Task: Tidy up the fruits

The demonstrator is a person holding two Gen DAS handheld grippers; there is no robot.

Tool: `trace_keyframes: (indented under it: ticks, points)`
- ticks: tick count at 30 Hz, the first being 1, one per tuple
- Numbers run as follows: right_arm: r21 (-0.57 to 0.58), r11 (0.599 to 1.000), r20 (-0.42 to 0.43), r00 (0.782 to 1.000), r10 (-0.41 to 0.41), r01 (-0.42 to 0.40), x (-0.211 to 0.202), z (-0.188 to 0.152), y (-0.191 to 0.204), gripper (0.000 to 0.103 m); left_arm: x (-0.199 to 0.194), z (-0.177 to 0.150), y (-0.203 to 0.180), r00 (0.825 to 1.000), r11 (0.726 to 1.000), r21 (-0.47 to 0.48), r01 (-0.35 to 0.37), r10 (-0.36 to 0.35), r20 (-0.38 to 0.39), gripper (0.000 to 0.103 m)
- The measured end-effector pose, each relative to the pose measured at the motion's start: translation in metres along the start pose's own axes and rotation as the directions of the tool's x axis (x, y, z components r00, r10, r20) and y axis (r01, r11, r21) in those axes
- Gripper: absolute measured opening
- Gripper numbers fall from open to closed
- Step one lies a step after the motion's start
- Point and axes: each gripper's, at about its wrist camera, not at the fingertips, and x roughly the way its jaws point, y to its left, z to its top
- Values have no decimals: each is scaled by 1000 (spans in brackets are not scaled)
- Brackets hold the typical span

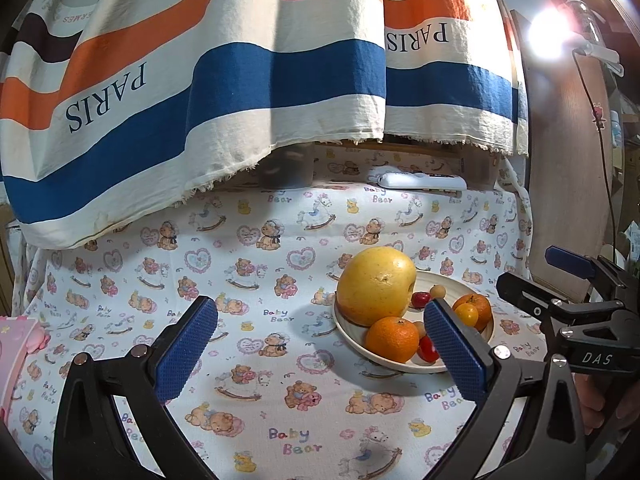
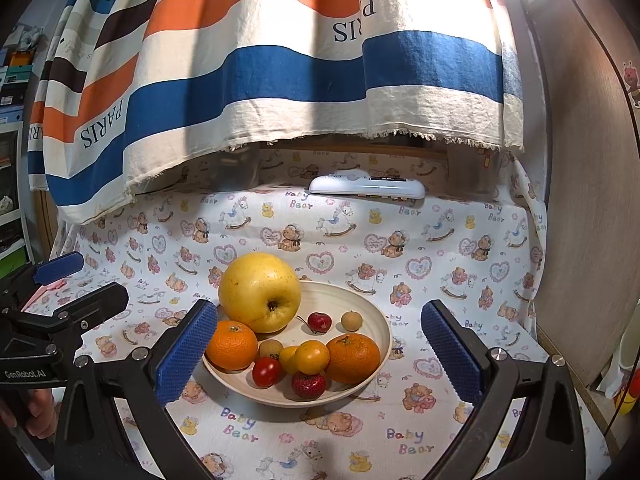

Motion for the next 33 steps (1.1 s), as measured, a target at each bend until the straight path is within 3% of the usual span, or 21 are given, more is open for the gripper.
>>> trace_keyframes:
  ticks: [33]
  points:
    - [0,1000,7,1000,-3,3,-1,0,1,102,0,1,1,1000,1000,1,7,-7,-5,103]
